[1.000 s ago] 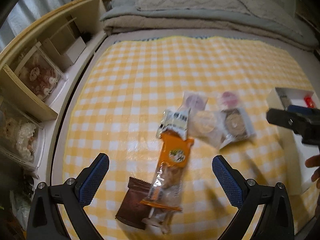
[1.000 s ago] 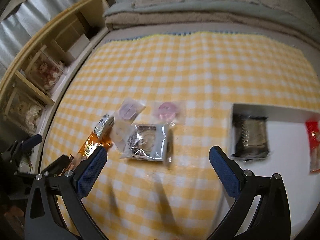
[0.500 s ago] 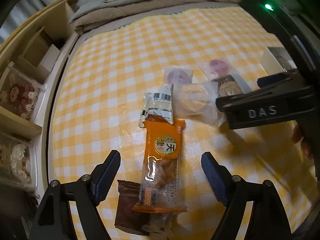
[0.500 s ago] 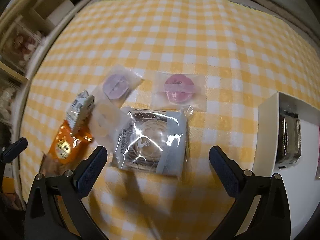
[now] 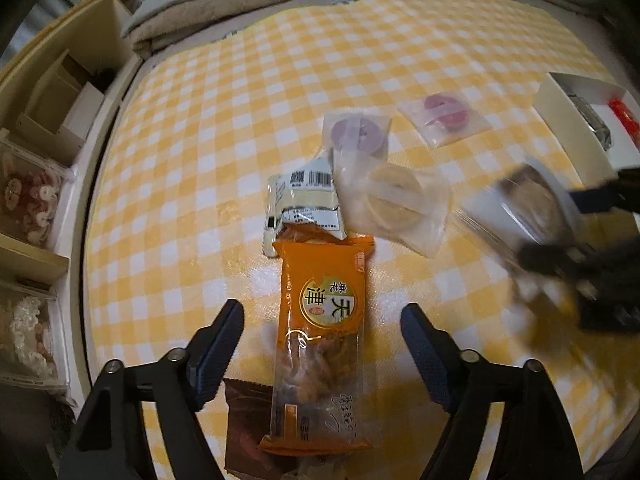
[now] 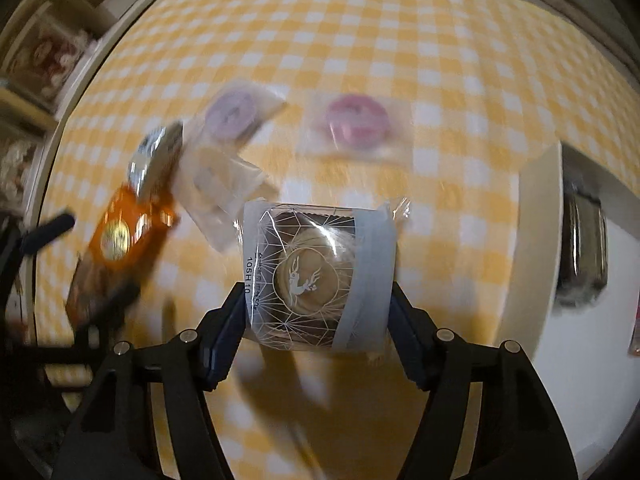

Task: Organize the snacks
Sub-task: 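Grasp the deer-print cake pack with the right tool while the left grasps the orange bag, then carry the orange bag with the left tool while the right carries the cake pack to the tray, then release the orange bag in the tray with the left tool while the right releases the cake pack, then lift both open tools away from the tray toward the loose snacks, then grasp the brown chocolate pack with the left tool while the right grasps the small clear pack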

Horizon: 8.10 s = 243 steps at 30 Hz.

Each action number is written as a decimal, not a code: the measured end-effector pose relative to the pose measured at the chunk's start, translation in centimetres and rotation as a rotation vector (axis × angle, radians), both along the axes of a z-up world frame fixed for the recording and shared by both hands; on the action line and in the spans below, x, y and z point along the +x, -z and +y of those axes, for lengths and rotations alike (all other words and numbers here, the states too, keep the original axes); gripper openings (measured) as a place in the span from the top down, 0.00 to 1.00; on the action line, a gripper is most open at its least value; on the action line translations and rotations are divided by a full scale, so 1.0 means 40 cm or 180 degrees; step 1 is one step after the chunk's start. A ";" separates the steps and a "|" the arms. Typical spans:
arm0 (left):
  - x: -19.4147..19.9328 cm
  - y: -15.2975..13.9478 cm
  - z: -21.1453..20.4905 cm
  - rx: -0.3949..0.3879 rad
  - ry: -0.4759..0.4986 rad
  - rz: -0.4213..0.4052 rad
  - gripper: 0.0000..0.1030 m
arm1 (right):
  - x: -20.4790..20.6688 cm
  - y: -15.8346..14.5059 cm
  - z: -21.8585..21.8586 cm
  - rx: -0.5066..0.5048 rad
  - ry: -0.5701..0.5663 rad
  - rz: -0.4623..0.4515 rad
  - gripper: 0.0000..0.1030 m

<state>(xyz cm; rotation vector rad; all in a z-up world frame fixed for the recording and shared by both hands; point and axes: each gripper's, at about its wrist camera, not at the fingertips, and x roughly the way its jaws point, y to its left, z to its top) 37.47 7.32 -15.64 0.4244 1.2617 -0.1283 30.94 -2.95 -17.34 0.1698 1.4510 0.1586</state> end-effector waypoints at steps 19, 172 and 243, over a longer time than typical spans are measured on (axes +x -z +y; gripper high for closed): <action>0.011 0.065 -0.007 0.0262 0.0027 0.0121 0.67 | -0.089 0.031 -0.027 0.0003 -0.0153 0.0101 0.34; 0.092 0.009 -0.751 -0.1384 0.0212 0.0127 0.69 | -0.138 -0.134 -0.864 -0.0219 0.1479 -0.0655 0.21; -0.326 -0.310 0.301 -0.0925 -0.0567 -0.0578 0.15 | -0.219 -0.329 0.036 0.0963 -0.0404 -0.1401 0.08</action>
